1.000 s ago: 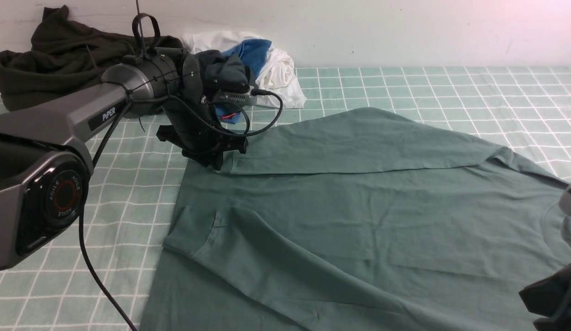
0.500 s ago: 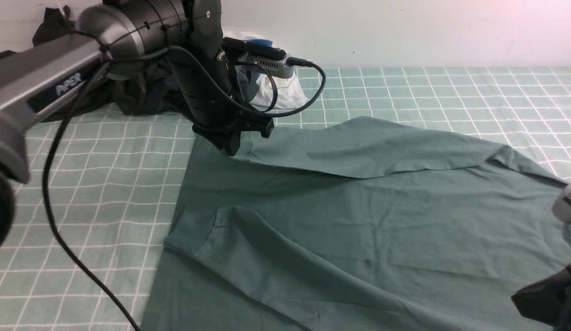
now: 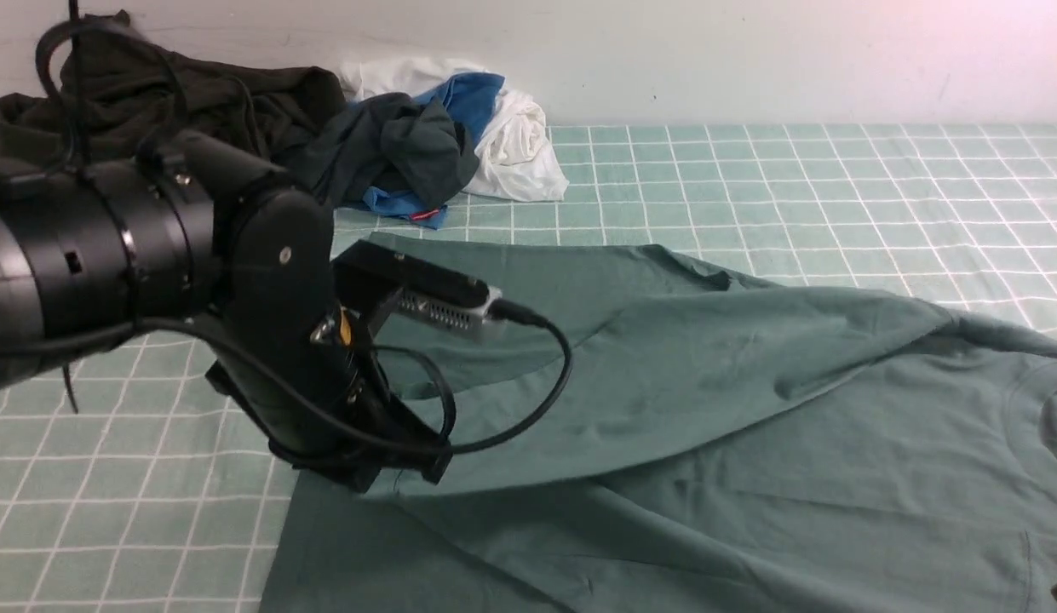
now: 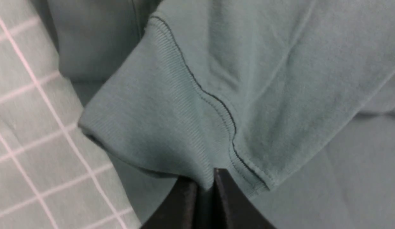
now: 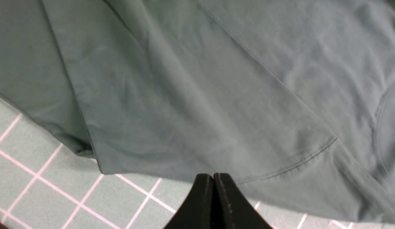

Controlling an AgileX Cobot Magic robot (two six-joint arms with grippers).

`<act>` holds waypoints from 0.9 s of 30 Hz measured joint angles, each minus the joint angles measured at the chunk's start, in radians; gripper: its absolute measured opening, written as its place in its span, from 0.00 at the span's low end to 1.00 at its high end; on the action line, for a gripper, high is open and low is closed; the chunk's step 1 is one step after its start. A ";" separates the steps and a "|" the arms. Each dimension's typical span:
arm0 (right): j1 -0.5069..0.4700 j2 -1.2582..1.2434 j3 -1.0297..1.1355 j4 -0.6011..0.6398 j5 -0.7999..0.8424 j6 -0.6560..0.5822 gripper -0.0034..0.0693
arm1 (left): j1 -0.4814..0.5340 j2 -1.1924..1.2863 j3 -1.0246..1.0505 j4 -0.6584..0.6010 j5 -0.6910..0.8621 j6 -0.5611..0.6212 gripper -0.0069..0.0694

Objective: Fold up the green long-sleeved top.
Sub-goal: Use the left arm to drag and drop the cuff onto the cuff closest to the left arm

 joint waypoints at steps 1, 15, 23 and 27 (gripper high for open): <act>0.000 0.000 0.000 0.005 0.005 0.000 0.03 | 0.000 -0.006 0.025 0.001 -0.001 0.000 0.13; 0.000 0.000 0.000 0.030 0.089 -0.009 0.03 | -0.017 -0.029 0.218 -0.015 -0.078 0.012 0.13; 0.000 0.008 0.000 0.045 0.092 -0.048 0.05 | -0.029 -0.030 0.260 -0.006 -0.140 0.099 0.15; 0.001 0.050 0.000 0.076 0.092 -0.078 0.12 | -0.029 -0.030 0.260 0.005 -0.130 0.142 0.28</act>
